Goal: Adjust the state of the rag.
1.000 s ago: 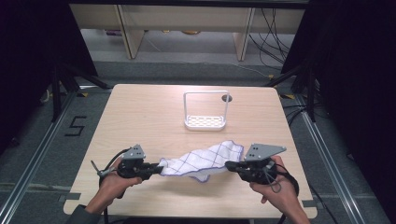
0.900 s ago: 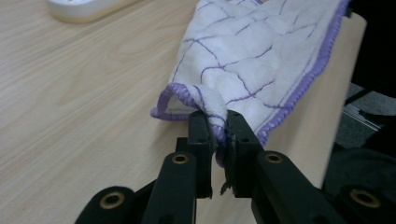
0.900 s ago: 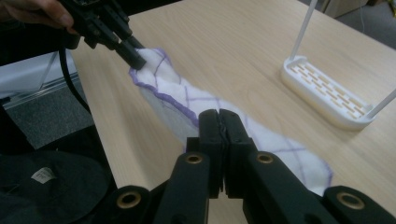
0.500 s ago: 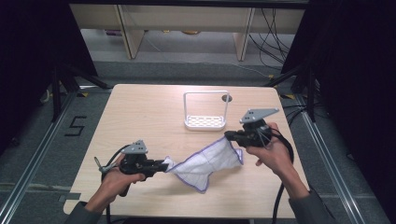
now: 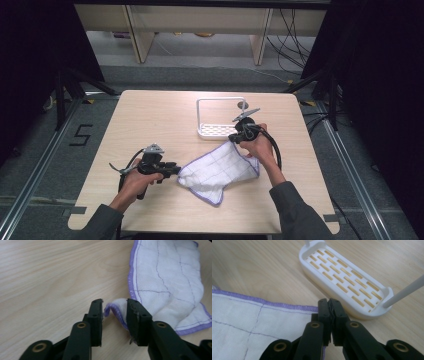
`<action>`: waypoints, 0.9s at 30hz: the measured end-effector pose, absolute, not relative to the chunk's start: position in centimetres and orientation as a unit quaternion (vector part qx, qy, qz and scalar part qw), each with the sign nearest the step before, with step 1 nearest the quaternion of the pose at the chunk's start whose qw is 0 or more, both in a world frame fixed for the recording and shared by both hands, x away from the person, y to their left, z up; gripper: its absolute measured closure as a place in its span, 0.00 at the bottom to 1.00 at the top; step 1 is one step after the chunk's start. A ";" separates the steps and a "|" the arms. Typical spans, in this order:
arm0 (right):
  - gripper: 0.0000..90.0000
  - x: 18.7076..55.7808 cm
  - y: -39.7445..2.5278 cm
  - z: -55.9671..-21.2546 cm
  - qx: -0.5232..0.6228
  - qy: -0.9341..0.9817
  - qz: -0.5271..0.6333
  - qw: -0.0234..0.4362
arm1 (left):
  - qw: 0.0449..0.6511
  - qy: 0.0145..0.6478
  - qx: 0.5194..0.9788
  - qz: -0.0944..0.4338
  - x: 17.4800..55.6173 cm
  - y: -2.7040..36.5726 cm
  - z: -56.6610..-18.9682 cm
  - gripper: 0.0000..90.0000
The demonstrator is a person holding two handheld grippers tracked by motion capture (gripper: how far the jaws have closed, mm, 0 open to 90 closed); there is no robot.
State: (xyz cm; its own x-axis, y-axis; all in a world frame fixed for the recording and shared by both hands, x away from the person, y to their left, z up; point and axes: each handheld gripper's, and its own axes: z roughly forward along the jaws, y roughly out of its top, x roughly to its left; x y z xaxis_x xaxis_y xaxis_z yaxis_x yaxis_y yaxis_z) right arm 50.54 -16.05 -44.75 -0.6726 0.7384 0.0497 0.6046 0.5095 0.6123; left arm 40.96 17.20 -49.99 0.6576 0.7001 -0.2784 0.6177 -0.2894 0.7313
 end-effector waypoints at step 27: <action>0.55 33.6 -15.9 -46.0 0.293 0.878 0.373 0.057 | 0.438 0.328 0.833 0.084 39.2 17.9 -48.3 0.44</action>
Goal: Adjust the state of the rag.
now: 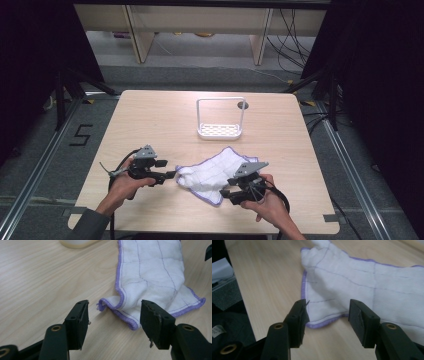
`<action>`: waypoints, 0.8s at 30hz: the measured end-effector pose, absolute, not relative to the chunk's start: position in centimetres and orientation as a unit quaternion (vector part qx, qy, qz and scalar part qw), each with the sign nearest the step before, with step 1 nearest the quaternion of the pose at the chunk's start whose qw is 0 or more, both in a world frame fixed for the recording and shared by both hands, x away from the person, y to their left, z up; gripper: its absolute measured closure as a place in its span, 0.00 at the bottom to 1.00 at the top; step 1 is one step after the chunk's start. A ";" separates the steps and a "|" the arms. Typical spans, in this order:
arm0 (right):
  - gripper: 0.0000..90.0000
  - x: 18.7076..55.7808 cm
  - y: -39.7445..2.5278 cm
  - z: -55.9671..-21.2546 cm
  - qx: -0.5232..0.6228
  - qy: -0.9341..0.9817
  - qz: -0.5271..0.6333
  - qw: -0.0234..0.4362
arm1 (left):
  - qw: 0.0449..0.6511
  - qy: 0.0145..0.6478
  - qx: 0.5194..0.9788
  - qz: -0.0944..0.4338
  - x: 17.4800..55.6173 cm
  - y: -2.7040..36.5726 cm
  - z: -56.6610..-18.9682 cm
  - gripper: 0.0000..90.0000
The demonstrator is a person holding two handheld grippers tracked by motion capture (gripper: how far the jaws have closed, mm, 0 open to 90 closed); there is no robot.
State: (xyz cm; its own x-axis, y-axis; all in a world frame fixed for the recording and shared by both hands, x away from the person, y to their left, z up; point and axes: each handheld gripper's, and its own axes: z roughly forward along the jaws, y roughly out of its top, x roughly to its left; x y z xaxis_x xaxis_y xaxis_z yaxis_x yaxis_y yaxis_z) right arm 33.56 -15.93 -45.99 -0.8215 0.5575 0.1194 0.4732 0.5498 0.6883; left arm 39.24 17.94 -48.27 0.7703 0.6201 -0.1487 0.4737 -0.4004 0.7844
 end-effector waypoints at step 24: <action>0.98 32.5 -13.6 -49.8 0.245 0.912 0.323 0.053 | 0.420 0.292 0.857 0.062 41.4 15.6 -49.3 0.92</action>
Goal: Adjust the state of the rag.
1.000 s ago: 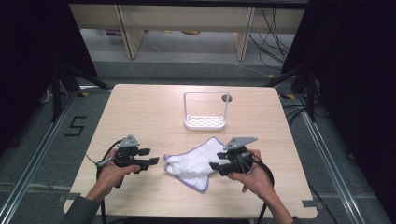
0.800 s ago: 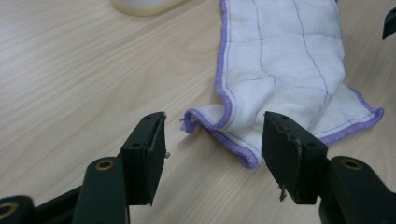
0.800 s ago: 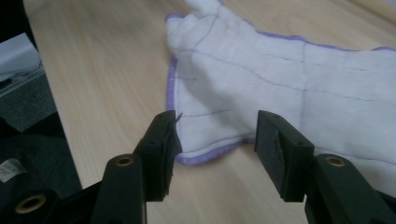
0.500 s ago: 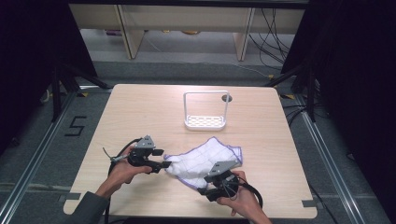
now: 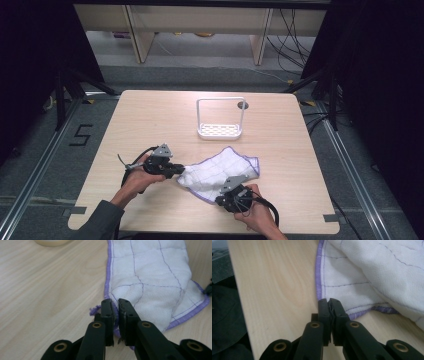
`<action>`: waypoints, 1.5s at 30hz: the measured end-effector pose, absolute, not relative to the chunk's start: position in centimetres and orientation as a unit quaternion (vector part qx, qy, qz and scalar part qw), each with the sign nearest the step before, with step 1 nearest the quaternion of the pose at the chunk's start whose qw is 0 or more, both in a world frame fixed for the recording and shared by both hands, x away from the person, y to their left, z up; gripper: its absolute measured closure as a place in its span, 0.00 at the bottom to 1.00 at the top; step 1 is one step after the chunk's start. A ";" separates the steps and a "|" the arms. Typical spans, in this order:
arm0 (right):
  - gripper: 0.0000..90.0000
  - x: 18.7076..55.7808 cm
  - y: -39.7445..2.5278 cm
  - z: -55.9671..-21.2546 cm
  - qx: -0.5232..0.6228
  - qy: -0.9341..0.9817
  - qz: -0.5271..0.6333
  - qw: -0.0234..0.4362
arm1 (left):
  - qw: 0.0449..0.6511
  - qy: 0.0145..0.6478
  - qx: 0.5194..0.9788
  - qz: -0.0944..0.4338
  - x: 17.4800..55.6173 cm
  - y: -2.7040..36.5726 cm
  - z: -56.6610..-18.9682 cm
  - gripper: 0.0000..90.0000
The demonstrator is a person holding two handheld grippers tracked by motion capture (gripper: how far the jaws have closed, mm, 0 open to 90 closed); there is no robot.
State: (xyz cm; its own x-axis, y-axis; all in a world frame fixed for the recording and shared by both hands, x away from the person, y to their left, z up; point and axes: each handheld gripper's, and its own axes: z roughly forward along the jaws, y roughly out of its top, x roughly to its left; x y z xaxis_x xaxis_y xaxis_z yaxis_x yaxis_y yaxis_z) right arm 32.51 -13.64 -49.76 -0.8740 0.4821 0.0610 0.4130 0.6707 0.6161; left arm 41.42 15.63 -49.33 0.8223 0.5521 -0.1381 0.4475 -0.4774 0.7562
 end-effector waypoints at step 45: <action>0.56 30.9 -23.4 -46.0 0.361 0.851 0.366 0.105 | 0.415 0.311 0.848 0.107 41.4 13.7 -47.5 0.54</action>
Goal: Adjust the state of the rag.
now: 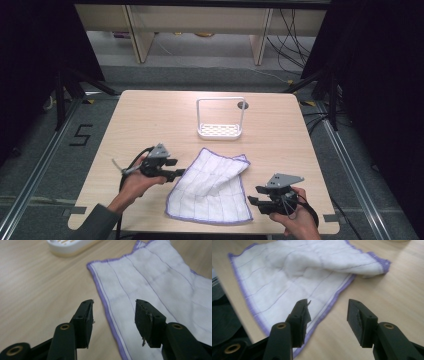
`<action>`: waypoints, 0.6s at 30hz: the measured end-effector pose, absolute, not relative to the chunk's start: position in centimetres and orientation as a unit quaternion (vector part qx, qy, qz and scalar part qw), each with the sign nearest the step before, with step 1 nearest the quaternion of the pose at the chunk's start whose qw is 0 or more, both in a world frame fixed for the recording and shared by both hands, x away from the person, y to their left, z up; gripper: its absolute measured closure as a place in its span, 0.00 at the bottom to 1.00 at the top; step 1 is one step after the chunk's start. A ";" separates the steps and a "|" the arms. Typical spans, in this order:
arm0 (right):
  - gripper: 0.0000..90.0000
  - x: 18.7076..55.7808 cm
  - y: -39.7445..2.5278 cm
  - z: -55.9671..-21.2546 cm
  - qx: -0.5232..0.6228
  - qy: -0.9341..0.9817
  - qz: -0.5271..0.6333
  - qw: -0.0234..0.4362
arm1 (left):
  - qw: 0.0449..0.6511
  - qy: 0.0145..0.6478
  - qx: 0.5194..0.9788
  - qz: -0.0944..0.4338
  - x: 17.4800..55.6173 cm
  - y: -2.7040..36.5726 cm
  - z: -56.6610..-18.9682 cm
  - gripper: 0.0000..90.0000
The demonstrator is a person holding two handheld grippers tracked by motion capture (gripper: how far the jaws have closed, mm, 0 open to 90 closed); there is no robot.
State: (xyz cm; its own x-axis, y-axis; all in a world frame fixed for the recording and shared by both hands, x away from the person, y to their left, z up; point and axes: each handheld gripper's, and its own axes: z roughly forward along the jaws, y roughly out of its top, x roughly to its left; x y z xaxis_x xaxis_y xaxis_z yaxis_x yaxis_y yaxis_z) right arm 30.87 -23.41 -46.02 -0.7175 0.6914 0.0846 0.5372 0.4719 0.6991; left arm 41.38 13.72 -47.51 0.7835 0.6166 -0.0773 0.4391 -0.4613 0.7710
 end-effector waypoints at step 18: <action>0.51 31.9 -23.4 -47.5 0.376 0.836 0.377 0.137 | 0.373 0.267 0.881 0.117 48.1 6.6 -51.0 0.73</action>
